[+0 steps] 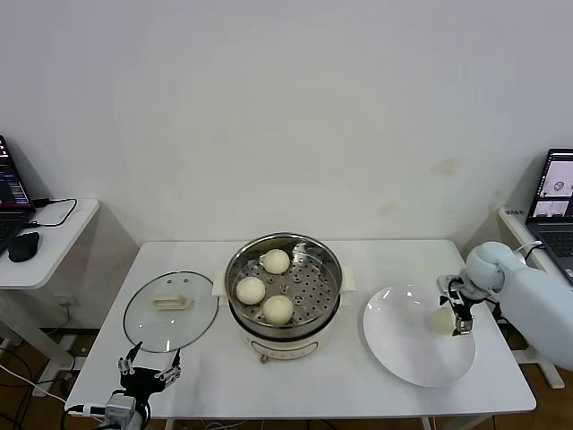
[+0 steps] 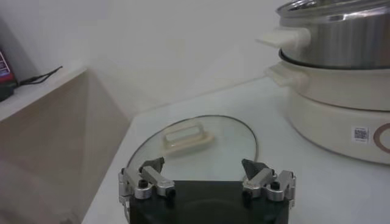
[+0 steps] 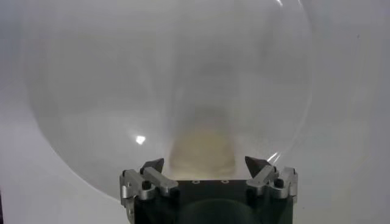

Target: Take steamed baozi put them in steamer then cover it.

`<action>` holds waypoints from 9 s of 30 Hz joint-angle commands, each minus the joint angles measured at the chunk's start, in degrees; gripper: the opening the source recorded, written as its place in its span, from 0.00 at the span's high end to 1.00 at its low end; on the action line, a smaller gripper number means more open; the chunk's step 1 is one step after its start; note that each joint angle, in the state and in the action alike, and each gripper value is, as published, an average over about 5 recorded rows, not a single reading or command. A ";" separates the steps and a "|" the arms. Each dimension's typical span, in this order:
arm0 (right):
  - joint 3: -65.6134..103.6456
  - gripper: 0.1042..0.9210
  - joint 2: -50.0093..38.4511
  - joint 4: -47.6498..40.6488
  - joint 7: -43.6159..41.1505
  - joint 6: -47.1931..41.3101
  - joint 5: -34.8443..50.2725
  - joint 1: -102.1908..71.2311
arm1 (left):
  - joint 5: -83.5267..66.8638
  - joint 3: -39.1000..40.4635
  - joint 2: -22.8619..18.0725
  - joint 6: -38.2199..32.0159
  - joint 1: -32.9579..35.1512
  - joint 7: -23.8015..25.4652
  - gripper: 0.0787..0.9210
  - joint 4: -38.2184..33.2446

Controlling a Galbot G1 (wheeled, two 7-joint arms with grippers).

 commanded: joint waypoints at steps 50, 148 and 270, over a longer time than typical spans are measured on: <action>-24.71 0.43 2.74 12.95 -1.88 -15.56 33.42 35.59 | 2.40 -0.43 1.29 -0.86 -1.15 -0.16 0.12 -2.46; 44.09 0.12 -3.83 34.37 64.05 -4.34 63.35 -26.94 | -6.83 1.34 1.60 -7.83 -3.69 -6.08 0.12 -1.07; 72.43 0.12 39.11 42.07 67.72 11.70 52.91 -74.51 | 66.81 14.93 10.45 -5.14 -34.24 -18.71 0.36 43.54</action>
